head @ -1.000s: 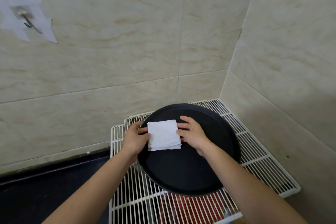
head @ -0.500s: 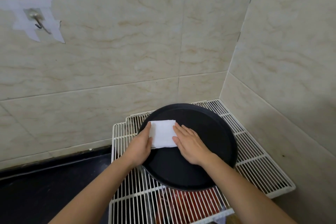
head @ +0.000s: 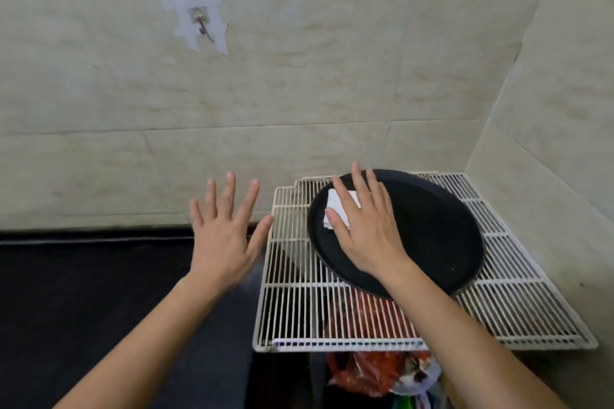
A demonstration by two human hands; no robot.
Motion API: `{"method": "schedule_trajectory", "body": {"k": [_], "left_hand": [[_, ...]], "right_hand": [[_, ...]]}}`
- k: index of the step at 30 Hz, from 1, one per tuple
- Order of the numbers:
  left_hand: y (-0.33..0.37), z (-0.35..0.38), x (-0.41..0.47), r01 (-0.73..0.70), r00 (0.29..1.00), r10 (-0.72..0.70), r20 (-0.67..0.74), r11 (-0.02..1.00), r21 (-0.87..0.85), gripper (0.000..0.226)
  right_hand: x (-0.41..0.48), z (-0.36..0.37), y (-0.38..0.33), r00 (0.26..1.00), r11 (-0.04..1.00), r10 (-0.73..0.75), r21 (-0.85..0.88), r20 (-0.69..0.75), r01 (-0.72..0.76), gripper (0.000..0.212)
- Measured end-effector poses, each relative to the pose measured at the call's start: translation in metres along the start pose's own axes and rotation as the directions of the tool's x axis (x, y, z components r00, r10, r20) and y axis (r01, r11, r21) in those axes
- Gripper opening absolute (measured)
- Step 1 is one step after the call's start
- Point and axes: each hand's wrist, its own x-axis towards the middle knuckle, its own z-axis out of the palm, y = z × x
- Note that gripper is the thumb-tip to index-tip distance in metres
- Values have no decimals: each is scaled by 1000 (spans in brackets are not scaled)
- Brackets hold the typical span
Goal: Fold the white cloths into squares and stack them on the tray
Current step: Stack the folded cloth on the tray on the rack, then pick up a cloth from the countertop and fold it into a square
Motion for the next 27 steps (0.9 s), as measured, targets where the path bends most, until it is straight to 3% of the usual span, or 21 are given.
{"method": "schedule_trajectory", "body": {"k": [4,12,16,23,27], "left_hand": [[-39,-14,-60,139,987,-147,61,983,123,72],[-157,-74,-162,393,916,-399,-27,886,245,77],[-224,-114,-225,462,884,-463,-63,846,265,82],[-375,-207,-372,587,808,-566,-164,748,310,84],[-441,-246,-451,660,750,-623,-220,688,301,84]], "right_hand": [[-3,35,-55,988,990,-136,40,68,133,67],[-28,61,-206,927,933,-361,52,99,357,76],[-44,76,-298,921,923,-384,63,74,380,85],[-86,114,-530,848,847,-527,119,60,518,87],[-114,128,-653,766,764,-639,168,67,623,87]]}}
